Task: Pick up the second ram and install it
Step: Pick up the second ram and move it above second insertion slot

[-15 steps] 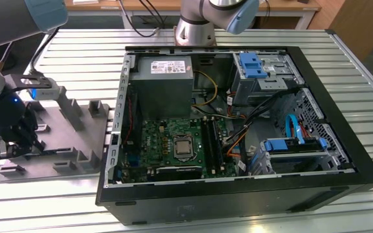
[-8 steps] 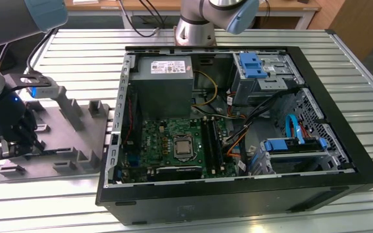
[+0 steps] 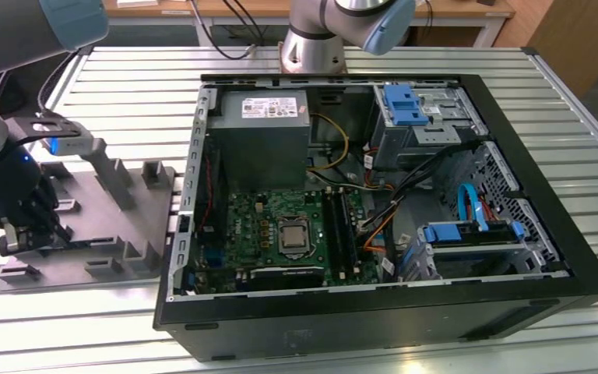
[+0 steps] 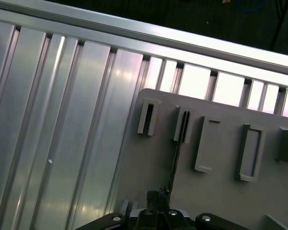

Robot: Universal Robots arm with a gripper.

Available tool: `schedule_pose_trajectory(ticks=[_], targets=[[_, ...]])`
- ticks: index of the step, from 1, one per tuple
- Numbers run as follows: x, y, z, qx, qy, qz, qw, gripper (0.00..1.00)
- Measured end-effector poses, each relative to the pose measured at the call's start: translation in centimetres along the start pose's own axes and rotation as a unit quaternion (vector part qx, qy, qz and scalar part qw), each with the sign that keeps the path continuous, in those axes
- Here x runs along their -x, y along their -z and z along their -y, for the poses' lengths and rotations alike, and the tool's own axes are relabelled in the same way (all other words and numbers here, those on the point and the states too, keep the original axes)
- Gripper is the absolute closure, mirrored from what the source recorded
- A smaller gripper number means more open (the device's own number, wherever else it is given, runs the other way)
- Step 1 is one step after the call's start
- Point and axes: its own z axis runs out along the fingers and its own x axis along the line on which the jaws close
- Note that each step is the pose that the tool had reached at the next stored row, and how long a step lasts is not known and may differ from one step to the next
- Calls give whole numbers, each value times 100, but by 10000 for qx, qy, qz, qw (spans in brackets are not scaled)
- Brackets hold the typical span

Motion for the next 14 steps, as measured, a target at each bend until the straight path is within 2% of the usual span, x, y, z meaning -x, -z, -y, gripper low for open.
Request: schedule_pose_trajectory(ticks=[14], targets=[[0,0,0,-8,446,-9,9990,90]])
